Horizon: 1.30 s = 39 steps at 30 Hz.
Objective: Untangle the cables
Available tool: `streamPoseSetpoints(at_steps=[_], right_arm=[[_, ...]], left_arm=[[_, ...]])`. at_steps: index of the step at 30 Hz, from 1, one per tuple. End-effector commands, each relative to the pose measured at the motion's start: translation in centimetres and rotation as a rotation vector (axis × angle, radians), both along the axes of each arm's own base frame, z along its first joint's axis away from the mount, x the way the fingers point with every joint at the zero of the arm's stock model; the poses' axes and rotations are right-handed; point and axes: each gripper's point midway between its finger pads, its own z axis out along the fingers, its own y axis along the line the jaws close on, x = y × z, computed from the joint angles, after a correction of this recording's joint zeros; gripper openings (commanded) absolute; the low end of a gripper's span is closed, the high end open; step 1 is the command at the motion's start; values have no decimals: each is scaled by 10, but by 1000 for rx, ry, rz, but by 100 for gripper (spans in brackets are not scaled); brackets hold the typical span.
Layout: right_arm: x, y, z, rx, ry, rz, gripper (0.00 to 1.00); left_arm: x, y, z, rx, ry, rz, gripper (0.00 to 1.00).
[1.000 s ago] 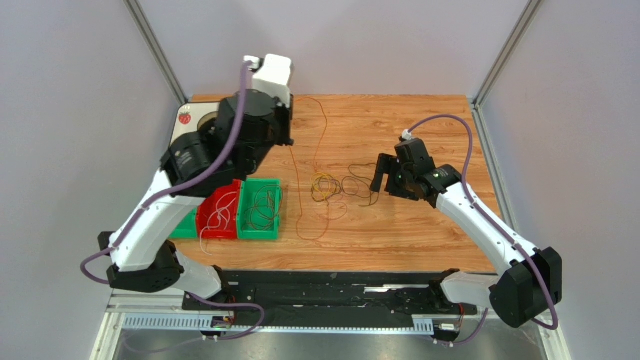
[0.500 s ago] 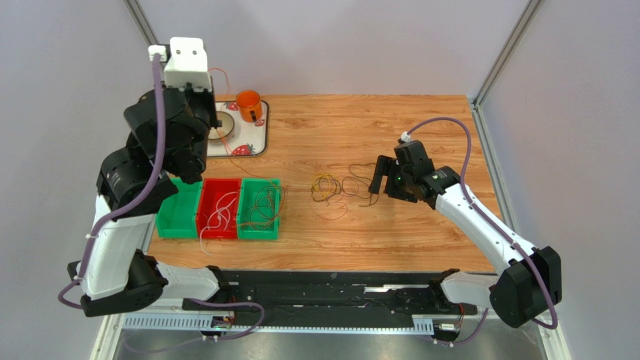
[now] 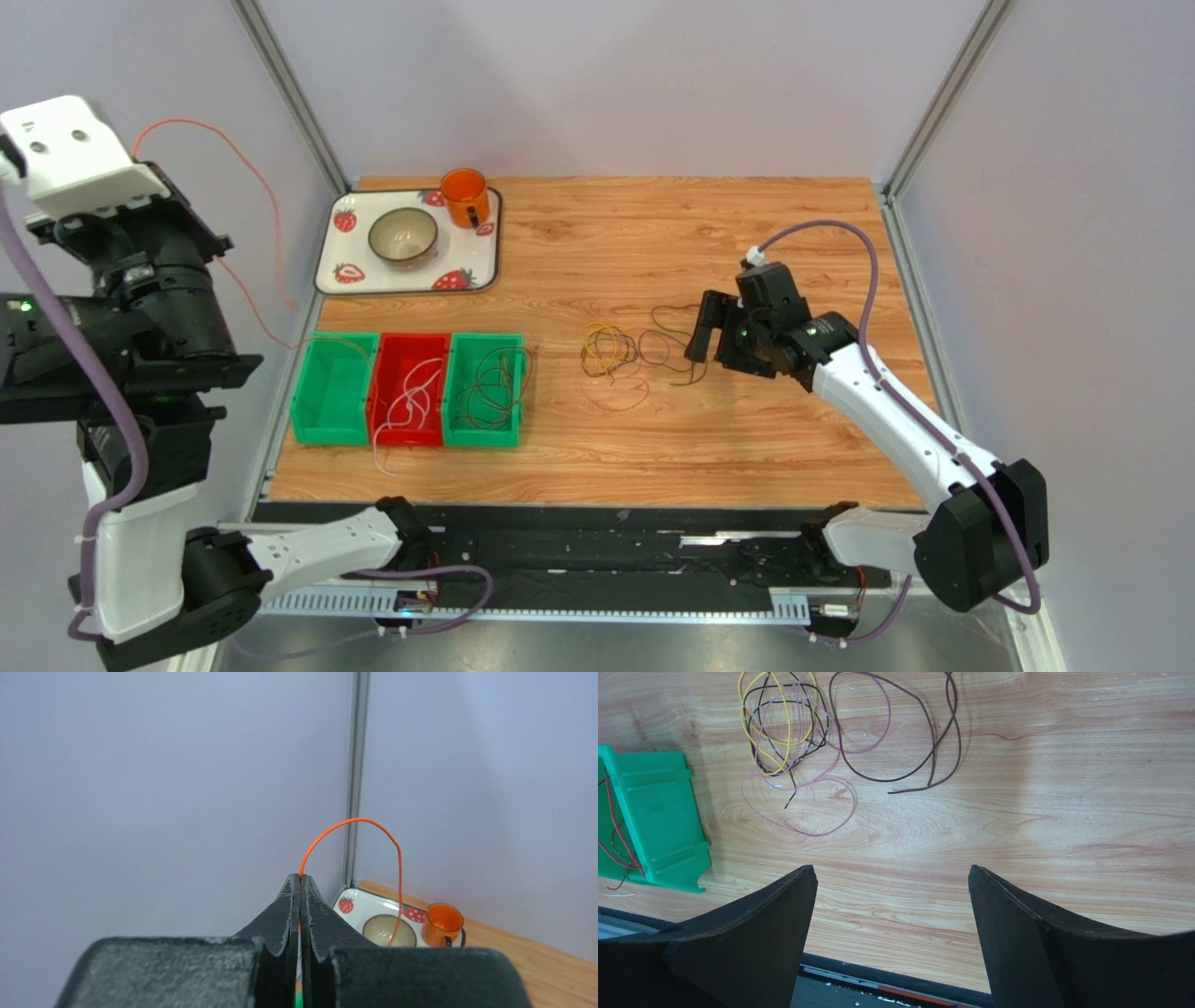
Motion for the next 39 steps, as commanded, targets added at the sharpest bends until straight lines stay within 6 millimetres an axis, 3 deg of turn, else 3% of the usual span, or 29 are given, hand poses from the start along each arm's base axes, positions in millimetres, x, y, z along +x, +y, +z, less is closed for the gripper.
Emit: streamPoseSetpoints(at_steps=[1,9,13,18,28,39], right_arm=[[3,8,6,50,-27,15,84],[-3,8,0,58,-18,25,84],[-4,11,-6,70,-10,31,84],[-7,10,-11,69,-4,35,84],[-7,8,-18,40,4,55,84],[-4,10,-28,29,24,61,84]], left_arm=[[3,0,3,69,21,38,0],[17,5,-8,88,41,110,0],[37,-10,-16,102,82,75,0],[46,-11,-15,97,78,81,0],[72,-9,-47,87,134,123,0],[76,2,-68,50,166,156,0]])
